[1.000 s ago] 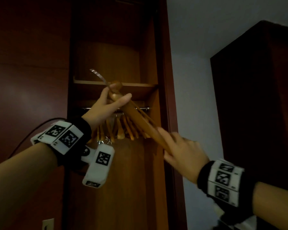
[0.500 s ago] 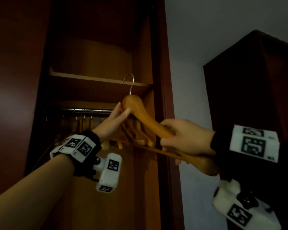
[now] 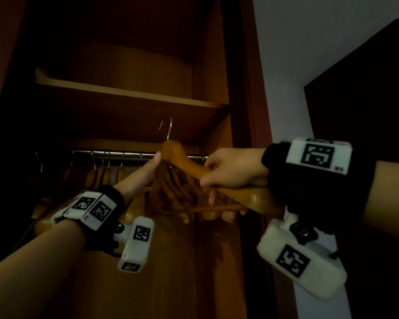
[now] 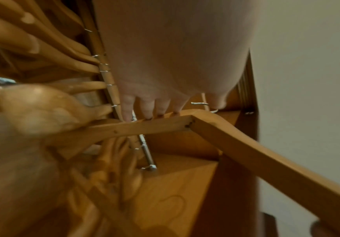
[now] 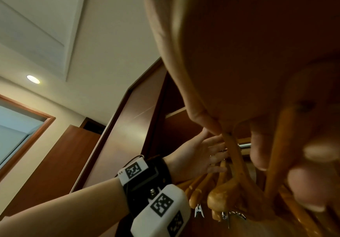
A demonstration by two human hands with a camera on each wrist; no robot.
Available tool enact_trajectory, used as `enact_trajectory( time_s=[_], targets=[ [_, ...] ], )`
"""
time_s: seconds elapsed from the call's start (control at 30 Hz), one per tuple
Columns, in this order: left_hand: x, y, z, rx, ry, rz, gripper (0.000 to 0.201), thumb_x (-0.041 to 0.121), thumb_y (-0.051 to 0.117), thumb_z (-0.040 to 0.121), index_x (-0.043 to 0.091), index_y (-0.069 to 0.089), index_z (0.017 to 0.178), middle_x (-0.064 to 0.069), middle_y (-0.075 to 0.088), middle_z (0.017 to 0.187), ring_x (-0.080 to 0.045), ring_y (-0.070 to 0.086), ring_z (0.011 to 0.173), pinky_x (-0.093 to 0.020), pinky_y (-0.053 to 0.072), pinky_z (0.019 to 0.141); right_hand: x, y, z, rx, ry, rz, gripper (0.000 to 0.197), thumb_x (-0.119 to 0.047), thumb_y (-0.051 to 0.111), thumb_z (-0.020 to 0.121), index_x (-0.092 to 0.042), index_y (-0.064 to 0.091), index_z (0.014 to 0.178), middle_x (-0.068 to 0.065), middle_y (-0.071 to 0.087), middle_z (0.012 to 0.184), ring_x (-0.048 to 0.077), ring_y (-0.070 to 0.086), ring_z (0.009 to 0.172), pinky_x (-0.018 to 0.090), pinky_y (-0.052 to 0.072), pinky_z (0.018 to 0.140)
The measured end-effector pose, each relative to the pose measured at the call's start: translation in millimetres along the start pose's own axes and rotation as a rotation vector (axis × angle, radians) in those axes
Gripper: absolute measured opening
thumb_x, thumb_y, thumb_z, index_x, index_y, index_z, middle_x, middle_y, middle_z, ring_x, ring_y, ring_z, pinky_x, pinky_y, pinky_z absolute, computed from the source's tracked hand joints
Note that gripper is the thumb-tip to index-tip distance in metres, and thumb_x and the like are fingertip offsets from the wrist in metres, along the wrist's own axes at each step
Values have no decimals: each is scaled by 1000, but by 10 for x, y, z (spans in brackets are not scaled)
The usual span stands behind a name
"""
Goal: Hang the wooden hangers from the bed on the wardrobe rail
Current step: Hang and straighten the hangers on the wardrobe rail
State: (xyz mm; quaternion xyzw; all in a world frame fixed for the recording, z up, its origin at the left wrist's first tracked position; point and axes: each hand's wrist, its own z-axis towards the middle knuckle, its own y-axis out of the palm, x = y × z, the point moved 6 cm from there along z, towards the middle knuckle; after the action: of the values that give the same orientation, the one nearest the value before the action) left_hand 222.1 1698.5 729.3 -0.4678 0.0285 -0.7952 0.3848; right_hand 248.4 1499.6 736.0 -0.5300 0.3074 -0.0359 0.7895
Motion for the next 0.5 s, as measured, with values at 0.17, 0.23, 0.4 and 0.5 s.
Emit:
enact_trajectory(
  time_s=[0.17, 0.23, 0.4, 0.5],
  targets=[
    [-427, -255, 211, 128, -39, 332, 46, 50, 55, 87, 41, 38, 129, -1, 62, 111, -16, 62, 90, -21, 52, 77, 34, 248, 717, -67, 25, 71, 34, -14, 53, 93, 2, 48, 122, 19, 67, 93, 33, 61, 59, 44, 55, 65],
    [-592, -393, 282, 197, -65, 649, 62, 20, 51, 93, 34, 22, 145, -3, 47, 134, -22, 54, 111, -29, 49, 91, -11, 288, 972, -66, 32, 82, 32, -14, 53, 92, 0, 49, 121, 16, 66, 88, 30, 61, 55, 45, 55, 68],
    [-934, -555, 373, 136, -201, 958, 86, 22, 59, 87, 37, 2, 149, -8, 20, 152, -25, 43, 129, -33, 46, 101, -197, 261, 1575, -10, 20, 13, 24, -15, 54, 91, -1, 54, 111, 10, 67, 77, 16, 62, 37, 29, 55, 48],
    [-1012, -638, 413, 136, -222, 998, 72, 18, 52, 90, 32, 11, 148, -10, 38, 143, -27, 49, 123, -35, 47, 98, -263, 322, 1869, -7, 45, 23, 16, -13, 55, 90, -1, 54, 99, 12, 68, 75, 23, 65, 42, 34, 57, 56]
  ],
)
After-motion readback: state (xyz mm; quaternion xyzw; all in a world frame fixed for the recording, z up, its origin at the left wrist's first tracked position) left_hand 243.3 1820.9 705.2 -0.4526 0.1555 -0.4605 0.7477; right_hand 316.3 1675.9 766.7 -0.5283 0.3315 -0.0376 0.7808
